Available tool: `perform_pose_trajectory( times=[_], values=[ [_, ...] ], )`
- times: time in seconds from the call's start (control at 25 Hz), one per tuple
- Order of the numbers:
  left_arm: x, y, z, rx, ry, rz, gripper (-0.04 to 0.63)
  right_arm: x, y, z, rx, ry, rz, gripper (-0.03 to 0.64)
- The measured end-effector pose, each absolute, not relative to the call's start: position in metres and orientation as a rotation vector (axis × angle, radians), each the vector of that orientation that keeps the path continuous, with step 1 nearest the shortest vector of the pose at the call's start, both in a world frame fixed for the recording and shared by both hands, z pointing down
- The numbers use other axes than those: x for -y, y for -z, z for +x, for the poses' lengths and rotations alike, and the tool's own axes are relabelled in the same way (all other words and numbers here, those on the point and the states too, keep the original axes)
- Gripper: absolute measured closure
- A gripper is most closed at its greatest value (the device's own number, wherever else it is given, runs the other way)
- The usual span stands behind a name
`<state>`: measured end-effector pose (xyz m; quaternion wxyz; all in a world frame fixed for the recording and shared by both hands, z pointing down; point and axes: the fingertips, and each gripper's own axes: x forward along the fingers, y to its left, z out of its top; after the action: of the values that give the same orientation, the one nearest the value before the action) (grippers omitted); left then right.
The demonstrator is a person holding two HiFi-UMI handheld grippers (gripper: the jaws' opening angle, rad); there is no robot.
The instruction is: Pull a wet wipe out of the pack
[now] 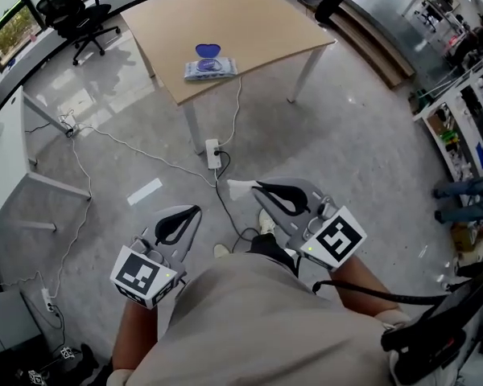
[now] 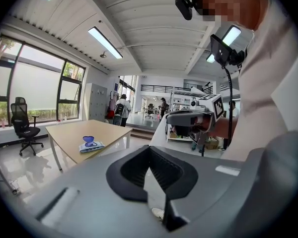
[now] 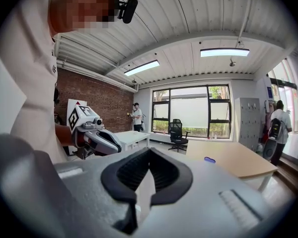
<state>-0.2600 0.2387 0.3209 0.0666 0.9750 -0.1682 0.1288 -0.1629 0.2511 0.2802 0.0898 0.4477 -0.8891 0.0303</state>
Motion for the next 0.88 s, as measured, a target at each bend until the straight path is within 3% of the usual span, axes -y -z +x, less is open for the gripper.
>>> perform_pose_trajectory(
  times=[0.88],
  values=[
    [-0.233, -0.333, -0.236, 0.513, -0.424, 2.887, 0.594, -0.242, -0.284, -0.135, 2.647, -0.105, 1.333, 0.614]
  ],
)
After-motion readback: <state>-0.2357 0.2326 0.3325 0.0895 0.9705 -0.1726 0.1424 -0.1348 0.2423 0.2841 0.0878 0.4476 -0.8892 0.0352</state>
